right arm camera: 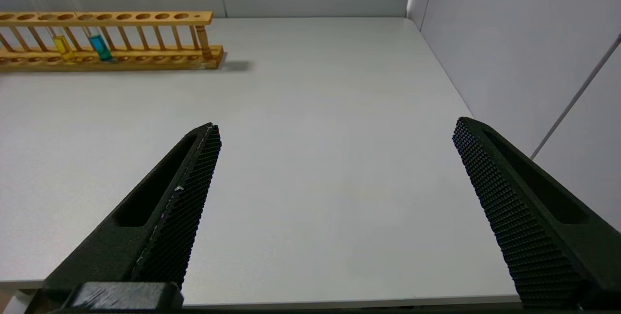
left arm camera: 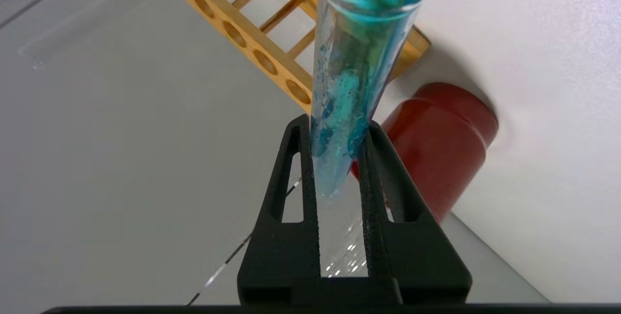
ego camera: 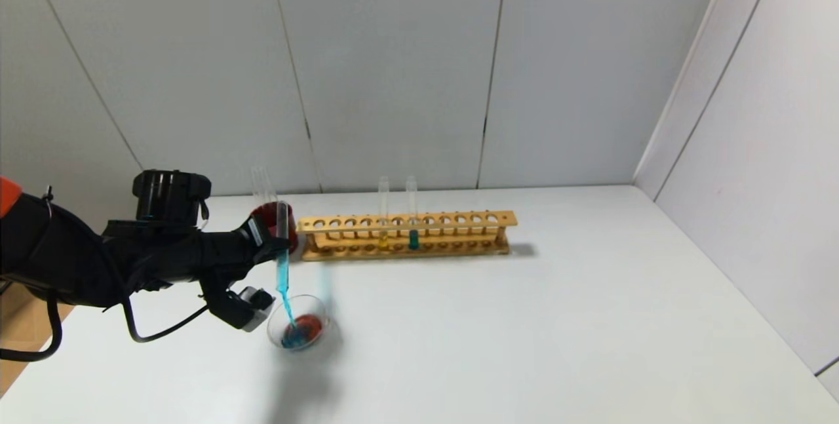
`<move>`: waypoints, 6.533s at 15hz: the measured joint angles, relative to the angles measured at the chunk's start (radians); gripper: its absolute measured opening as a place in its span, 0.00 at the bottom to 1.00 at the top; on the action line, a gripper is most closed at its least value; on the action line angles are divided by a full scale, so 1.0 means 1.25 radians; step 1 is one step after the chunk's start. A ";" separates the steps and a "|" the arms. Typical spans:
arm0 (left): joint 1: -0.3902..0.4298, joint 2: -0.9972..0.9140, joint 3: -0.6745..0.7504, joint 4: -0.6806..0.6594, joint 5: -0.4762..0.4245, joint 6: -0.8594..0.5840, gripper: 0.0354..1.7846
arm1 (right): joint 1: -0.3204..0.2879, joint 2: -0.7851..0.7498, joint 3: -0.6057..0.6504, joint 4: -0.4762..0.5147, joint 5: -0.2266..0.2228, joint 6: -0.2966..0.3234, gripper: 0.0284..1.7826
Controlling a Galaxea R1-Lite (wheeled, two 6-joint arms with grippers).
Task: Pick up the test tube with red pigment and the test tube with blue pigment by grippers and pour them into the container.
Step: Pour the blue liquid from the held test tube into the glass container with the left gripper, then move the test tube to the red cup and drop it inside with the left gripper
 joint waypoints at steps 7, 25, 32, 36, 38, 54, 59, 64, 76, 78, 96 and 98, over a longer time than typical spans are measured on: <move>-0.004 -0.005 -0.018 -0.001 -0.003 0.057 0.15 | 0.000 0.000 0.000 0.000 0.000 0.000 0.98; -0.024 -0.063 -0.065 -0.006 -0.008 0.212 0.15 | 0.000 0.000 0.000 0.000 0.000 0.000 0.98; -0.034 -0.086 -0.067 -0.008 0.001 0.255 0.15 | 0.000 0.000 0.000 0.000 0.000 0.000 0.98; -0.035 -0.096 -0.086 -0.009 0.008 0.257 0.15 | 0.000 0.000 0.000 0.000 0.000 0.000 0.98; -0.038 -0.099 -0.088 -0.011 0.007 0.257 0.15 | 0.000 0.000 0.000 0.000 0.000 0.000 0.98; -0.052 -0.135 -0.071 -0.003 0.031 0.257 0.15 | 0.000 0.000 0.000 0.000 0.000 0.000 0.98; -0.019 -0.135 -0.035 0.018 0.100 0.097 0.15 | 0.000 0.000 0.000 0.000 0.000 0.000 0.98; -0.014 -0.157 -0.026 0.021 0.121 -0.266 0.15 | 0.000 0.000 0.000 0.000 0.000 0.000 0.98; -0.009 -0.299 -0.421 0.688 0.101 -1.407 0.15 | 0.000 0.000 0.000 0.000 0.000 0.000 0.98; 0.001 -0.291 -0.414 0.664 0.013 -1.541 0.15 | 0.000 0.000 0.000 0.000 0.000 0.000 0.98; 0.082 0.091 -0.442 0.212 -0.031 -1.660 0.15 | 0.000 0.000 0.000 0.000 0.000 0.000 0.98; 0.082 0.118 -0.448 0.205 -0.032 -1.658 0.15 | 0.000 0.000 0.000 0.000 0.000 0.000 0.98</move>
